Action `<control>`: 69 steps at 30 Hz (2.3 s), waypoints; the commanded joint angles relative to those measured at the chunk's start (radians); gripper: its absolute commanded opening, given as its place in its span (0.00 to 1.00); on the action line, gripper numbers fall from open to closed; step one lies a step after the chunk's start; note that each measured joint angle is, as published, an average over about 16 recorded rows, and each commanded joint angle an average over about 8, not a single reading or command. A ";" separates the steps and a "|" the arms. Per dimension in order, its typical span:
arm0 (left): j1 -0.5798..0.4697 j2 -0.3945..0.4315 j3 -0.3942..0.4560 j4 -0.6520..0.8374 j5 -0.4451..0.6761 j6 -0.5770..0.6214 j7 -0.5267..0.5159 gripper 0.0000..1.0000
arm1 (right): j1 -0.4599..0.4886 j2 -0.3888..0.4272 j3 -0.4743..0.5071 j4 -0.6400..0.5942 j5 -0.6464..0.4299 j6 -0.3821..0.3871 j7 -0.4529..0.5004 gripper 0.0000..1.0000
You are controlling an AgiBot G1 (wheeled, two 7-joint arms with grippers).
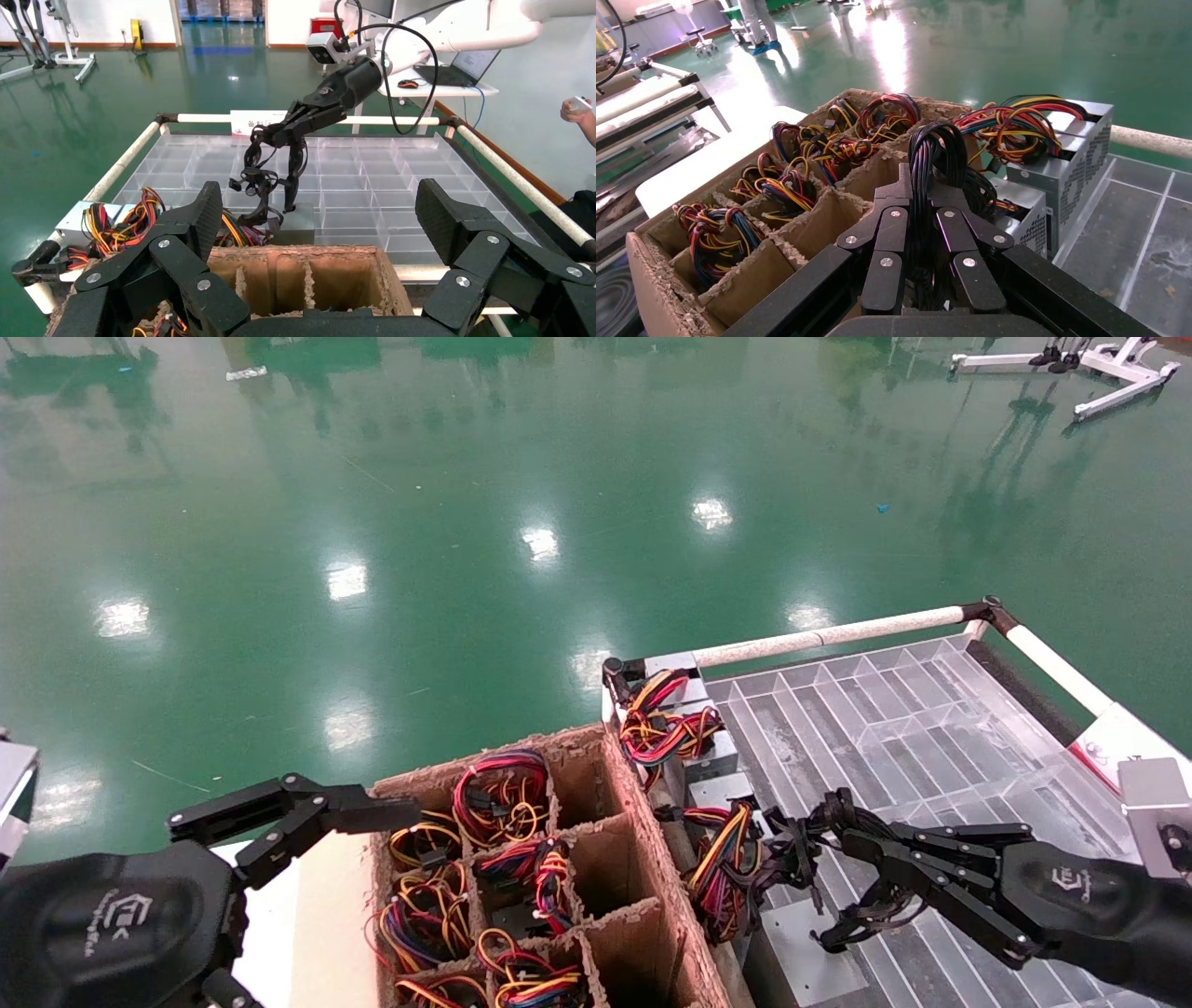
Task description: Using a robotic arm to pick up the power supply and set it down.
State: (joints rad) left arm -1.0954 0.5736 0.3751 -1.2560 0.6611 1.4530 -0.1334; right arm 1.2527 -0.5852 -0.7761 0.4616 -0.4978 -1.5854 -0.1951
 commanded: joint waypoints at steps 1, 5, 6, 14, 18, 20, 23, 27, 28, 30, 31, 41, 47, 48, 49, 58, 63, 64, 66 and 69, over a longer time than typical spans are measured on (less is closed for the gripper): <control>0.000 0.000 0.000 0.000 0.000 0.000 0.000 1.00 | -0.003 -0.001 -0.005 -0.010 0.004 0.000 -0.004 0.67; 0.000 0.000 0.000 0.000 0.000 0.000 0.000 1.00 | -0.005 -0.001 -0.009 -0.014 0.008 -0.001 -0.004 1.00; 0.000 0.000 0.000 0.000 0.000 0.000 0.000 1.00 | -0.005 -0.001 -0.009 -0.014 0.007 -0.001 -0.004 1.00; 0.000 0.000 0.000 0.000 0.000 0.000 0.000 1.00 | -0.003 -0.001 -0.006 -0.009 0.006 -0.001 -0.004 1.00; 0.000 0.000 0.000 0.000 0.000 0.000 0.000 1.00 | -0.003 -0.001 -0.005 -0.007 0.004 -0.001 -0.004 1.00; 0.000 0.000 0.000 0.000 0.000 0.000 0.000 1.00 | -0.002 -0.001 -0.004 -0.007 0.004 -0.001 -0.004 1.00; 0.000 0.000 0.000 0.000 0.000 0.000 0.000 1.00 | -0.002 0.000 -0.004 -0.006 0.003 -0.001 -0.004 1.00; 0.000 0.000 0.000 0.000 0.000 0.000 0.000 1.00 | -0.003 0.000 0.000 0.000 0.001 0.000 -0.001 1.00; 0.000 0.000 0.000 0.000 0.000 0.000 0.000 1.00 | -0.004 0.000 0.002 0.004 -0.001 0.000 0.001 1.00; 0.000 0.000 0.000 0.000 0.000 0.000 0.000 1.00 | -0.006 -0.001 0.010 0.017 -0.004 0.002 0.007 1.00; 0.000 0.000 0.000 0.000 0.000 0.000 0.000 1.00 | -0.008 -0.001 0.016 0.026 -0.007 0.003 0.011 1.00; 0.000 0.000 0.000 0.000 0.000 0.000 0.000 1.00 | -0.036 -0.005 0.095 0.158 -0.044 0.017 0.072 1.00; 0.000 0.000 0.000 0.000 0.000 0.000 0.000 1.00 | -0.054 -0.008 0.145 0.240 -0.068 0.026 0.111 1.00; 0.000 0.000 0.000 0.000 0.000 0.000 0.000 1.00 | -0.057 -0.008 0.153 0.254 -0.071 0.028 0.117 1.00; 0.000 0.000 0.000 0.000 0.000 0.000 0.000 1.00 | -0.060 -0.009 0.161 0.268 -0.075 0.029 0.124 1.00; 0.000 0.000 0.000 0.000 0.000 0.000 0.000 1.00 | -0.086 -0.012 0.236 0.392 -0.111 0.043 0.182 1.00; 0.000 0.000 0.000 0.000 0.000 0.000 0.000 1.00 | -0.101 -0.015 0.278 0.460 -0.130 0.050 0.214 1.00; 0.000 0.000 0.000 0.000 0.000 0.000 0.000 1.00 | -0.104 -0.015 0.286 0.474 -0.134 0.052 0.220 1.00; 0.000 0.000 0.000 0.000 0.000 0.000 0.000 1.00 | -0.110 -0.016 0.303 0.502 -0.142 0.055 0.233 1.00; 0.000 0.000 0.000 0.000 0.000 0.000 0.000 1.00 | -0.119 -0.017 0.328 0.543 -0.154 0.059 0.252 1.00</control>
State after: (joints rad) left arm -1.0954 0.5735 0.3753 -1.2557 0.6609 1.4529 -0.1332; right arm 1.1340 -0.6024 -0.4481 1.0051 -0.6514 -1.5262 0.0573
